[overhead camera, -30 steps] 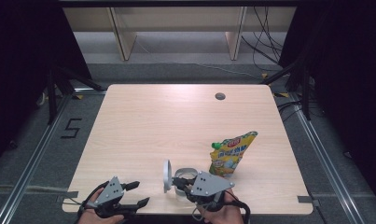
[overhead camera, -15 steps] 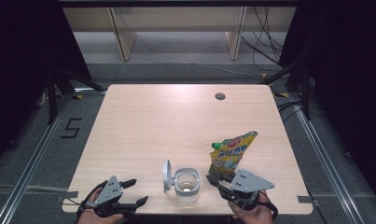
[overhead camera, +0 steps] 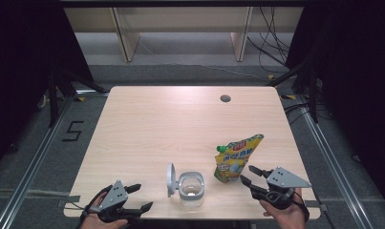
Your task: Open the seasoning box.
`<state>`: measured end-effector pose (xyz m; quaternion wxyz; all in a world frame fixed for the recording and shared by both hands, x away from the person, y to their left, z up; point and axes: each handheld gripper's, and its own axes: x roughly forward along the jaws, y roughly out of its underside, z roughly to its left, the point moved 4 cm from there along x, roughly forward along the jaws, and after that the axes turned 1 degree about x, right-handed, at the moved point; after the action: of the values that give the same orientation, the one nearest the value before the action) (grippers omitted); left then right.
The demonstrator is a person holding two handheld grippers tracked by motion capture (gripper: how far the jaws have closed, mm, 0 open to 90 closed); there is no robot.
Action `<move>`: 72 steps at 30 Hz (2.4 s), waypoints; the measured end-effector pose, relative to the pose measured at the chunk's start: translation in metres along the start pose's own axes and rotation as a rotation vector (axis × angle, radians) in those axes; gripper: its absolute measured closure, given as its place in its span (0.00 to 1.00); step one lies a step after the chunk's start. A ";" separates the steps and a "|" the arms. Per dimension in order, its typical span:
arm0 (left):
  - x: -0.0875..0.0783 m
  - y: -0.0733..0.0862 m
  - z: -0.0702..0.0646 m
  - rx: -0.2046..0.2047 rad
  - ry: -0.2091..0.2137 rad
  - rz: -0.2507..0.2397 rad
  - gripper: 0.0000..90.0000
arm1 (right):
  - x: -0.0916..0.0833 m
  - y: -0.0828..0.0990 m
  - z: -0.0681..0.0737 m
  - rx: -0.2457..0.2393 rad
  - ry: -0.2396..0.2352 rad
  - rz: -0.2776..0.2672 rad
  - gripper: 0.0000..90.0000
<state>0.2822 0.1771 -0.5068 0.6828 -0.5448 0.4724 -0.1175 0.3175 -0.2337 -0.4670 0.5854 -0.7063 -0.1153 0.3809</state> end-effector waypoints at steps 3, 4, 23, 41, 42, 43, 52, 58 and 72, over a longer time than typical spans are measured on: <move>0.002 -0.001 0.001 0.034 0.007 0.005 0.30 | 0.006 0.009 -0.015 0.019 0.031 0.023 0.32; 0.002 -0.001 0.001 0.034 0.007 0.005 0.30 | 0.007 0.011 -0.017 0.062 0.018 0.051 0.30; 0.005 0.003 0.000 0.040 0.009 0.035 0.30 | 0.039 0.008 -0.056 0.055 -0.042 -0.037 0.28; 0.007 0.004 -0.002 0.056 0.011 0.048 0.30 | 0.054 0.002 -0.045 0.016 -0.118 -0.018 0.45; 0.006 0.004 -0.002 0.062 0.010 0.051 0.30 | 0.054 0.002 -0.045 0.019 -0.121 -0.018 0.46; 0.007 0.004 -0.004 0.049 0.017 0.040 0.30 | 0.052 0.002 -0.043 0.030 -0.106 -0.012 0.48; 0.005 0.003 -0.003 0.057 0.019 0.039 0.30 | 0.035 0.005 -0.030 0.040 -0.047 0.017 0.55; 0.004 0.003 -0.001 0.069 0.005 0.046 0.30 | 0.028 0.006 -0.018 0.109 -0.006 0.033 0.57; 0.004 0.002 -0.003 0.038 0.023 0.029 0.30 | 0.010 0.007 0.006 0.149 0.080 0.030 0.58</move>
<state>0.2814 0.1731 -0.5111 0.6893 -0.5232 0.4858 -0.1227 0.3187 -0.2250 -0.4778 0.6347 -0.6772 -0.0528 0.3685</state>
